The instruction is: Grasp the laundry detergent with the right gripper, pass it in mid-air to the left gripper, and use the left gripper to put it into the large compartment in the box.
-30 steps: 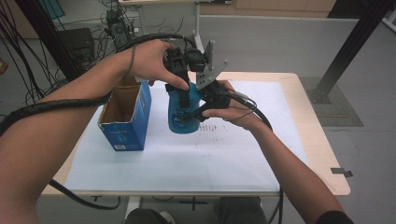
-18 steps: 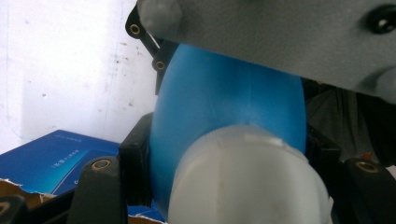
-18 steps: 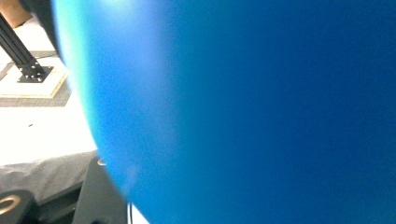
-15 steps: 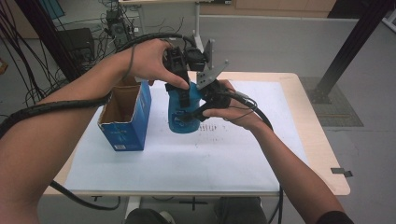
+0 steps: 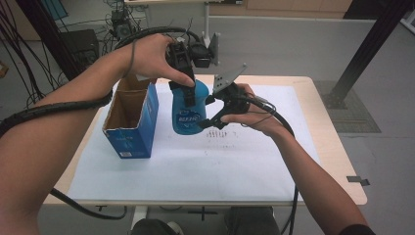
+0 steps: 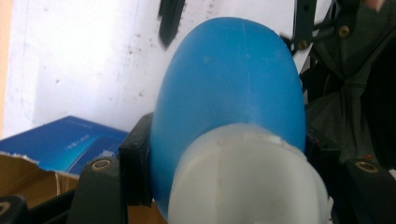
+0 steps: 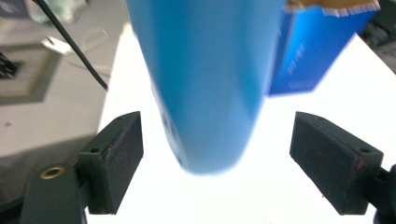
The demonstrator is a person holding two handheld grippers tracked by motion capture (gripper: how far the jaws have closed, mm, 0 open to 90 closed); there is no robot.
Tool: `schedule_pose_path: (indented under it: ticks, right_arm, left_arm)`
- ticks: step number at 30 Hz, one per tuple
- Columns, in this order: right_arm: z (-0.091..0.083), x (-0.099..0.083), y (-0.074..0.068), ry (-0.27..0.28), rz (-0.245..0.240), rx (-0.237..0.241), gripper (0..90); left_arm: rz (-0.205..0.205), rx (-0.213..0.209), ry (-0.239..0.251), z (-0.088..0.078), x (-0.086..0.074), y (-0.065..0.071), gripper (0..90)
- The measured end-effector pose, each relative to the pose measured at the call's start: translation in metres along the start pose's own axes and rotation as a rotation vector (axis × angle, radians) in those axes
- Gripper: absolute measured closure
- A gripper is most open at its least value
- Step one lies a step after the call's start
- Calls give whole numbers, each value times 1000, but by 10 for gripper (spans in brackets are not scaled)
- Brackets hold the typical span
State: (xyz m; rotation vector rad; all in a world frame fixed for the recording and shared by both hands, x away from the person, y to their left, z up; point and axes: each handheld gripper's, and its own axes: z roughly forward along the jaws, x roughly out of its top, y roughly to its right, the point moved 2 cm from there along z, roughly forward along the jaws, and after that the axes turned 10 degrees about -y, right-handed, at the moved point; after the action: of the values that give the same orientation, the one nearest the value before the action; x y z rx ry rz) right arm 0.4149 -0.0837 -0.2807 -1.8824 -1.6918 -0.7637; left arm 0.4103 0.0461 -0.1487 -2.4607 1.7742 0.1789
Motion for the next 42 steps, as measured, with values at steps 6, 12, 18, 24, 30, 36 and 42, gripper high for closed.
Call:
schedule_pose_path:
  ticks: [6,12,18,24,30,36,42]
  right_arm:
    - [-3,-17,4,-108,86,10,98]
    - [-19,-36,12,-140,215,-36,44]
    - [-34,-60,20,-214,306,-130,44]
    - [-53,-74,21,-265,373,-189,45]
    - [-68,-82,23,-342,419,-255,48]
    - [-79,-90,20,-392,514,-310,49]
    - [-83,-100,18,-410,542,-304,49]
  left_arm:
    - [-71,4,2,-10,-11,-10,369]
    - [-175,-4,22,-25,-26,-22,369]
    - [-274,24,29,-46,-40,-31,369]
    - [-406,20,60,-68,-53,-37,370]
    - [-572,10,94,-96,-69,-45,370]
    - [-697,18,100,-118,-86,-50,370]
    - [-830,2,124,-135,-107,-58,370]
